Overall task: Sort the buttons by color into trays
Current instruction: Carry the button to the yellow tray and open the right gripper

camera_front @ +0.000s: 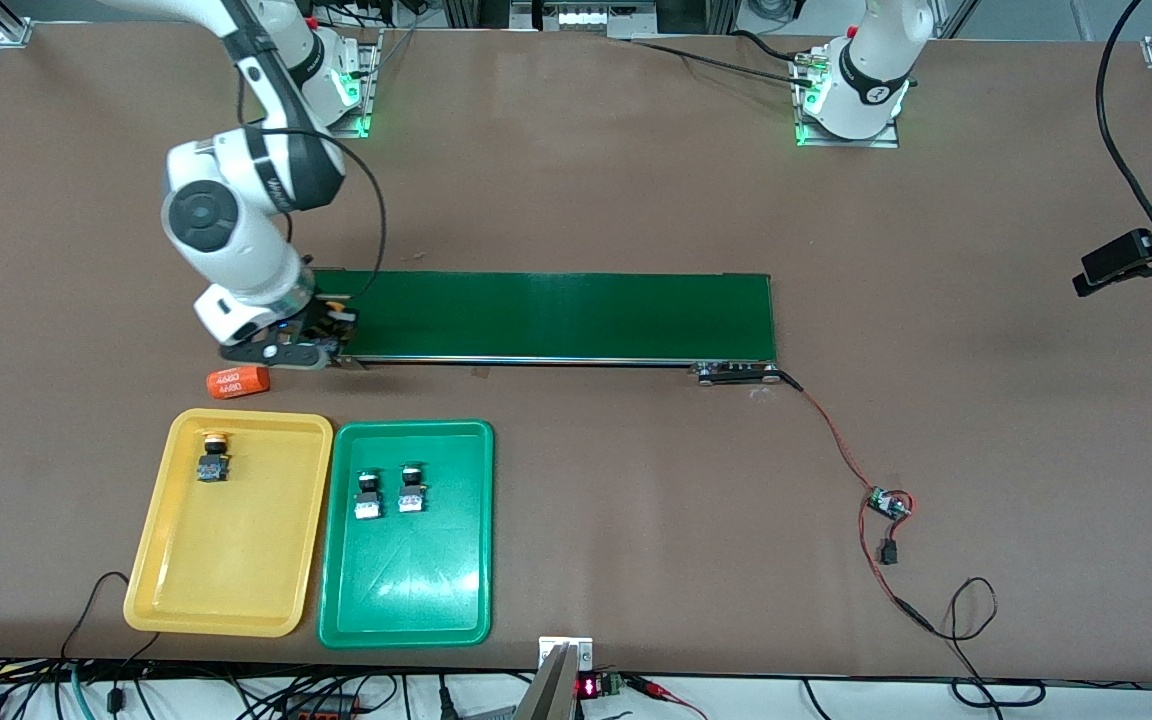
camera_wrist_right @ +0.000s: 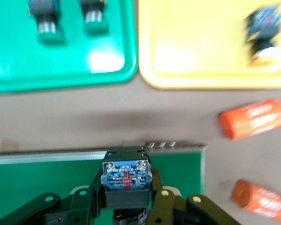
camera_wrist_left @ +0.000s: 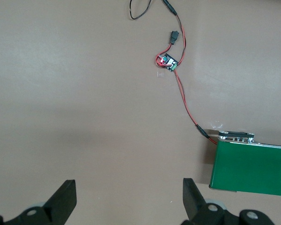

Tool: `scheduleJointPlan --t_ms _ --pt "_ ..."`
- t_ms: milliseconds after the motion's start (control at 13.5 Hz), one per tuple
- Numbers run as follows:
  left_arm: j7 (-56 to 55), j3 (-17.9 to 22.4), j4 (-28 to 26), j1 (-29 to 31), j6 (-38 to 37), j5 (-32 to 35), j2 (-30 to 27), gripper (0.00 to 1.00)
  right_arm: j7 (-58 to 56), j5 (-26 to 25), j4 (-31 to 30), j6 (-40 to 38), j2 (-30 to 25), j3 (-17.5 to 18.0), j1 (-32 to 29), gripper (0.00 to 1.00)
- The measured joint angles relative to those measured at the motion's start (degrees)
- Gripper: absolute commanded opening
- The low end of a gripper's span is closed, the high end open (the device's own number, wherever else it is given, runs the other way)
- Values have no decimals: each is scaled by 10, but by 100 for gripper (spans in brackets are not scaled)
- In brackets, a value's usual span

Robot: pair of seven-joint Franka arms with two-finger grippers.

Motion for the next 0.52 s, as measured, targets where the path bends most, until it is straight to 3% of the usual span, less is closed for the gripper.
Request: scheduleJointPlan --t_ms 222,517 --pt "0 0 0 0 5 0 0 100 -55 0 58 -4 16 -1 -43 18" --pt "0 -2 0 0 5 0 0 100 -113 0 125 2 80 -2 -83 17"
